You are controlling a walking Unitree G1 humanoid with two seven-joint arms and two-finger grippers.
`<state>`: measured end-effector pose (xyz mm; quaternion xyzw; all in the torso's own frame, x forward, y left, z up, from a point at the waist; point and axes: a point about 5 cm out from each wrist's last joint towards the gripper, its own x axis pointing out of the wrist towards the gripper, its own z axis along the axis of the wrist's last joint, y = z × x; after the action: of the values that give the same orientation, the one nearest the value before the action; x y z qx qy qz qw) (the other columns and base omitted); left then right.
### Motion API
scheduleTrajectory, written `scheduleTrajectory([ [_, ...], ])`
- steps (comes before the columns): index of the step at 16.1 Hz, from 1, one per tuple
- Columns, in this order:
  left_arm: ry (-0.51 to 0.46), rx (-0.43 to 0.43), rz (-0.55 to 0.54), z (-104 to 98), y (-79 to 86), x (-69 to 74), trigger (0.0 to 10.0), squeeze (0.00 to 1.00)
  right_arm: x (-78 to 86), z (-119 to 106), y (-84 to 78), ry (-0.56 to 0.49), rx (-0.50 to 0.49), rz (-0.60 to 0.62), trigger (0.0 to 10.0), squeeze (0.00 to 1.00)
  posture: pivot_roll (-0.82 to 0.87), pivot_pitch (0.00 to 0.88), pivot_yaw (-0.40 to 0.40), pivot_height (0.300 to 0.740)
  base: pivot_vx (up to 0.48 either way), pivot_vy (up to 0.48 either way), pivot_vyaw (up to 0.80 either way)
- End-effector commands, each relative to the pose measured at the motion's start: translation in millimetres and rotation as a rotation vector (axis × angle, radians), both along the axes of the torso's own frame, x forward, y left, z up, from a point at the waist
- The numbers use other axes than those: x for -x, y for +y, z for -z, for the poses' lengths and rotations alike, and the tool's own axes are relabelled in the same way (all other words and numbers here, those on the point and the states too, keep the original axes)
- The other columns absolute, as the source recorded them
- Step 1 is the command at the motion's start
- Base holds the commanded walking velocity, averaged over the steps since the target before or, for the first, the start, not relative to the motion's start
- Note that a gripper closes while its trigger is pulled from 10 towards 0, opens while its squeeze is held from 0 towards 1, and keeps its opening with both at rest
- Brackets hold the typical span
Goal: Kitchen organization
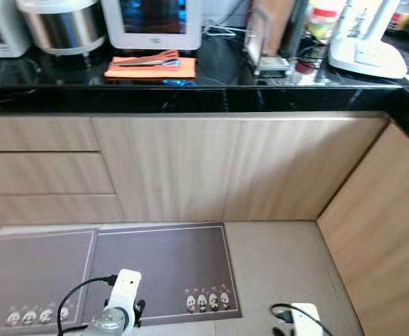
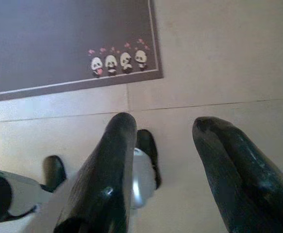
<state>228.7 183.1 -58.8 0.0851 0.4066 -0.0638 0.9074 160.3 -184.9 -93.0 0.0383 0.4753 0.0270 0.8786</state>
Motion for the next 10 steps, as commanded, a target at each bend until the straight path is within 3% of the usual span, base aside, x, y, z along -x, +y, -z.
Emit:
scheduleTrajectory([
  [1, 0.0, -0.009, 0.039, -0.1, -5.2, -1.0, 10.0, 0.0, -0.7, 0.0, -0.4, 0.008, 0.012, 0.001, 10.0, 0.0, -0.06, 0.0, -0.013, 0.74, 0.0, -0.48, -0.8],
  [4, 0.001, 0.009, 0.044, 0.1, -9.1, -1.3, 10.0, 0.0, -3.8, 0.2, 9.9, 0.009, 0.002, -0.003, 10.0, 0.0, -0.06, 0.0, -0.012, 0.74, 0.0, -0.102, -0.8],
  [10, -0.004, 0.011, 0.043, -0.2, -9.2, -1.6, 10.0, 0.0, -3.1, 0.0, 6.0, 0.01, 0.007, 0.002, 10.0, 0.0, -0.06, 0.0, -0.012, 0.74, 0.0, 0.0, -0.8],
])
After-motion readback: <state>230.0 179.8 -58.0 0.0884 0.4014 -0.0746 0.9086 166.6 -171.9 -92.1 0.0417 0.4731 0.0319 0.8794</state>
